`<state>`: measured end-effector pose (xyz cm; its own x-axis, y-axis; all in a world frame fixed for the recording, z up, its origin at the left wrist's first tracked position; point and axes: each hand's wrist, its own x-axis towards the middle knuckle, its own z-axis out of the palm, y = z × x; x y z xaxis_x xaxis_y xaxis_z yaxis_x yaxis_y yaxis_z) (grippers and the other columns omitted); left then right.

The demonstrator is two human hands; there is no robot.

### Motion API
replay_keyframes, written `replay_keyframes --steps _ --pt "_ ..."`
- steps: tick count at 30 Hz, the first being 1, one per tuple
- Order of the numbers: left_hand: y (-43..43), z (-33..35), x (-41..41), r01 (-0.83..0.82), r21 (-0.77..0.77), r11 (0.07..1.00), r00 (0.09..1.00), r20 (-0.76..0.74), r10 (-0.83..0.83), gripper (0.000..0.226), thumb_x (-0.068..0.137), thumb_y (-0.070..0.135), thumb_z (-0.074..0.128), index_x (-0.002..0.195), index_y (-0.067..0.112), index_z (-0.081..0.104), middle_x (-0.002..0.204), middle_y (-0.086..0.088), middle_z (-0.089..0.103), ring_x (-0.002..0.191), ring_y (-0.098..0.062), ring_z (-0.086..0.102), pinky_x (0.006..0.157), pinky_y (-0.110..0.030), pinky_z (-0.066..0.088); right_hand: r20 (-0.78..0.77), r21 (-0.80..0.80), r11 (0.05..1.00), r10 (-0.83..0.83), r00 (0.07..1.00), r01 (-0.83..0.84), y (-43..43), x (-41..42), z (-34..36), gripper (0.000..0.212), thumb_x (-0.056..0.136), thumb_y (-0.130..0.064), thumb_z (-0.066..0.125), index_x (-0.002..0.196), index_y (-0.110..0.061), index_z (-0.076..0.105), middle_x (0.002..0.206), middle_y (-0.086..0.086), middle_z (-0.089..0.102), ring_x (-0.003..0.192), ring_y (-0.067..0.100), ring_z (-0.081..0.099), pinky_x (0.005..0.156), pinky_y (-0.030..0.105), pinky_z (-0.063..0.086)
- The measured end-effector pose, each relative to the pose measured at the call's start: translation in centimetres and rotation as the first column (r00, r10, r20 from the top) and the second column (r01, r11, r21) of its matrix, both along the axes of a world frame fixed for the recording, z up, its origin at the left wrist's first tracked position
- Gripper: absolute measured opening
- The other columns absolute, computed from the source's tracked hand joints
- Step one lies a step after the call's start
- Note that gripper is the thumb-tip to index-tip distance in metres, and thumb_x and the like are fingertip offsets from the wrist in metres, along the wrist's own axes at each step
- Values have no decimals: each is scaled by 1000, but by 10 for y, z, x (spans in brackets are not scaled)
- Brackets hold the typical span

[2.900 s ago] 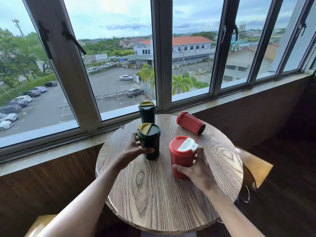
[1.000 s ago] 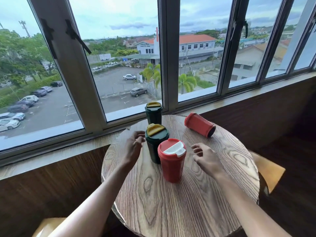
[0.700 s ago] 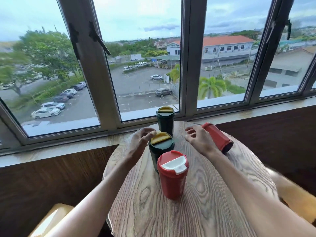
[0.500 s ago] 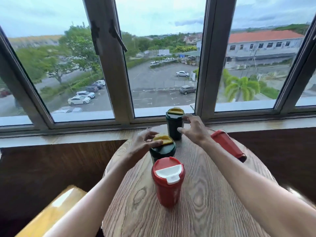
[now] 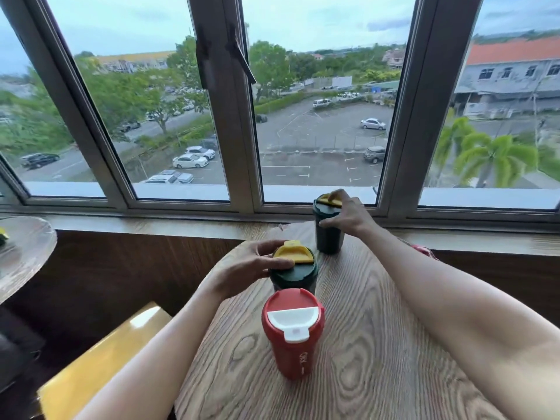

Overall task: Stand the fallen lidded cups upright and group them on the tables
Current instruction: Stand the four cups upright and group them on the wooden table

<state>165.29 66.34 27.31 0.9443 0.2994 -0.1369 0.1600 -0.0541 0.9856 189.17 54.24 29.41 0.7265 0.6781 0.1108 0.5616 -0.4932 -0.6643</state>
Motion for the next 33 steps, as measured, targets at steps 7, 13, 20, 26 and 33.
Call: replay_keyframes --steps 7,13,20,26,33 --pt "-2 -4 -1 -25 -48 999 999 28 26 58 66 29 88 120 25 69 121 -1 71 115 -20 66 98 -36 49 -2 82 994 79 997 -78 -33 -24 5 61 64 -23 86 116 -17 54 114 6 55 101 23 52 78 25 38" --pt "-4 -10 -4 -40 -58 998 998 52 43 54 69 34 87 119 32 66 125 -1 69 121 -20 62 107 -45 45 -33 103 981 166 986 -162 -80 -59 5 60 58 -34 86 108 -31 53 119 5 60 111 23 55 93 39 47" --pt "-20 -9 -5 -53 -130 990 993 94 66 65 71 24 81 131 17 57 130 -9 63 123 -27 60 103 -38 47 5 103 970 221 975 -220 -122 -92 -2 55 58 -27 83 104 -30 55 119 5 55 114 20 48 90 29 37" --pt "-22 -7 -7 -58 -130 990 994 83 69 66 72 24 79 133 19 55 133 -11 61 123 -26 60 111 -43 42 -60 154 947 293 954 -282 -133 -104 -2 52 66 -12 83 107 -23 52 116 2 57 111 17 52 95 33 44" --pt "-23 -5 -8 -58 -134 989 994 86 70 65 73 23 80 133 19 56 134 -11 61 123 -26 60 109 -41 44 -61 154 951 280 958 -268 -131 -103 -2 53 66 -13 82 107 -26 51 120 2 55 115 20 50 102 41 42"
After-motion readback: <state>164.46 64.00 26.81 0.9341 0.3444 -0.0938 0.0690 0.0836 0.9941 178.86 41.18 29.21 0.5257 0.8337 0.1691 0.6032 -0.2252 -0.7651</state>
